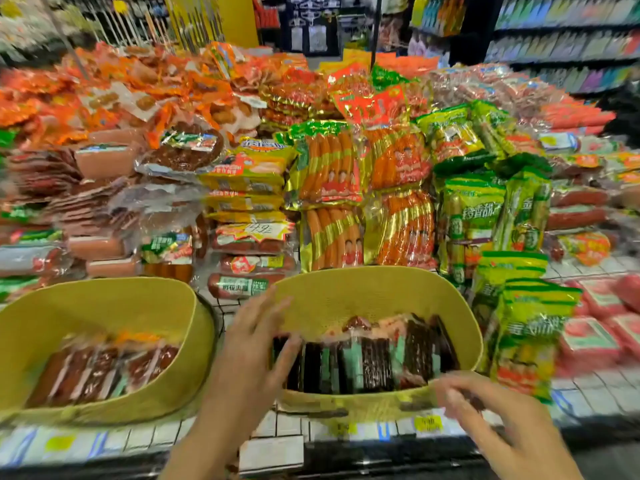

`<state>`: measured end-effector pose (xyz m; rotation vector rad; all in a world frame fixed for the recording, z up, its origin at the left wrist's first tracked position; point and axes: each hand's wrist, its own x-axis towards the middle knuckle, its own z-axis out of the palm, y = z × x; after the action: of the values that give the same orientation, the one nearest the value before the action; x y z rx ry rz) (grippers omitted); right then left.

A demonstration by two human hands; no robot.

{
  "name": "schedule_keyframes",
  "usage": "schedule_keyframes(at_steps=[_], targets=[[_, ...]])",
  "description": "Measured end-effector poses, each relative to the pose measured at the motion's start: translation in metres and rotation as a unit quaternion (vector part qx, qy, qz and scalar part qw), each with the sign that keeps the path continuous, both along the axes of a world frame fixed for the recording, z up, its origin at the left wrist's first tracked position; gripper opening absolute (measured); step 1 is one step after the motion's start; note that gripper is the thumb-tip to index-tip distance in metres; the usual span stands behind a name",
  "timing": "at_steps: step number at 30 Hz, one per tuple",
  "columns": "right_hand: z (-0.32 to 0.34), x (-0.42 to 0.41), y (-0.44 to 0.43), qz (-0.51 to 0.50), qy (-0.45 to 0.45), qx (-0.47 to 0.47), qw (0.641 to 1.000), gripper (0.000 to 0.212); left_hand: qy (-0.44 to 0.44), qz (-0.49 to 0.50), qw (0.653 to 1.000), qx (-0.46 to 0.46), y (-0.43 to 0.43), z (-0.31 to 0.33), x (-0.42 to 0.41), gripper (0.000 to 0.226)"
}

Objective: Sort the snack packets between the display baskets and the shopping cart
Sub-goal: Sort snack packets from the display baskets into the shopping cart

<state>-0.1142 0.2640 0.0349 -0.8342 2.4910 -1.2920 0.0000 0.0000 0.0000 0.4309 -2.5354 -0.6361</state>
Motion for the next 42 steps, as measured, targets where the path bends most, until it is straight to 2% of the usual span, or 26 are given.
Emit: schedule_keyframes(at_steps=[3, 7, 9, 11, 12, 15, 18, 22, 25, 27, 30, 32, 35, 38, 40, 42], targets=[[-0.003, -0.015, -0.060, 0.092, 0.040, 0.032, 0.994, 0.013, -0.096, 0.046, 0.994, 0.011, -0.027, -0.012, -0.024, 0.071], [-0.037, -0.039, -0.121, 0.193, 0.081, 0.137, 0.968, 0.014, -0.097, 0.034, 0.990, 0.093, -0.035, -0.033, -0.022, 0.070], [-0.054, -0.047, -0.143, 0.238, 0.080, 0.258, 0.933, 0.039, -0.082, 0.029, 0.989, 0.116, -0.037, -0.034, -0.022, 0.069], [-0.067, -0.054, -0.159, 0.284, 0.113, 0.384, 0.872, 0.060, -0.079, 0.028, 0.989, 0.118, -0.037, -0.035, -0.022, 0.071], [-0.071, -0.055, -0.165, 0.298, 0.131, 0.411, 0.852, 0.064, -0.078, 0.028, 0.989, 0.120, -0.036, -0.035, -0.022, 0.072], [-0.075, -0.051, -0.172, 0.303, 0.193, 0.413, 0.837, 0.060, -0.078, 0.026, 0.988, 0.133, -0.037, -0.036, -0.021, 0.071], [-0.074, -0.050, -0.175, 0.291, 0.260, 0.378, 0.840, 0.047, -0.070, 0.025, 0.987, 0.145, -0.038, -0.036, -0.022, 0.071], [-0.071, -0.049, -0.176, 0.270, 0.243, 0.305, 0.880, 0.032, -0.058, 0.026, 0.986, 0.155, -0.037, -0.036, -0.023, 0.071], [-0.070, -0.043, -0.181, 0.261, 0.175, 0.249, 0.916, 0.026, -0.053, 0.028, 0.985, 0.165, -0.036, -0.034, -0.023, 0.071], [-0.068, -0.038, -0.186, 0.244, 0.104, 0.235, 0.935, 0.031, -0.049, 0.030, 0.983, 0.175, -0.035, -0.033, -0.023, 0.069], [-0.061, -0.045, -0.184, 0.170, -0.026, 0.188, 0.967, 0.025, -0.043, 0.029, 0.983, 0.174, -0.035, -0.033, -0.023, 0.065], [-0.047, -0.058, -0.175, 0.117, -0.081, 0.138, 0.980, 0.016, -0.038, 0.030, 0.983, 0.177, -0.035, -0.033, -0.023, 0.064], [-0.020, -0.079, -0.155, 0.065, -0.192, 0.027, 0.979, 0.006, -0.039, 0.037, 0.982, 0.182, -0.033, -0.028, -0.023, 0.062], [0.004, -0.082, -0.147, 0.105, -0.256, -0.055, 0.959, 0.004, -0.001, 0.023, 0.985, 0.168, -0.027, -0.013, -0.027, 0.057], [0.013, -0.077, -0.151, 0.148, -0.281, -0.100, 0.943, 0.006, 0.014, -0.018, 0.969, 0.245, -0.022, 0.004, -0.033, 0.050], [0.018, -0.071, -0.161, 0.174, -0.270, -0.132, 0.938, 0.007, 0.027, -0.040, 0.931, 0.361, -0.017, 0.015, -0.038, 0.036]])
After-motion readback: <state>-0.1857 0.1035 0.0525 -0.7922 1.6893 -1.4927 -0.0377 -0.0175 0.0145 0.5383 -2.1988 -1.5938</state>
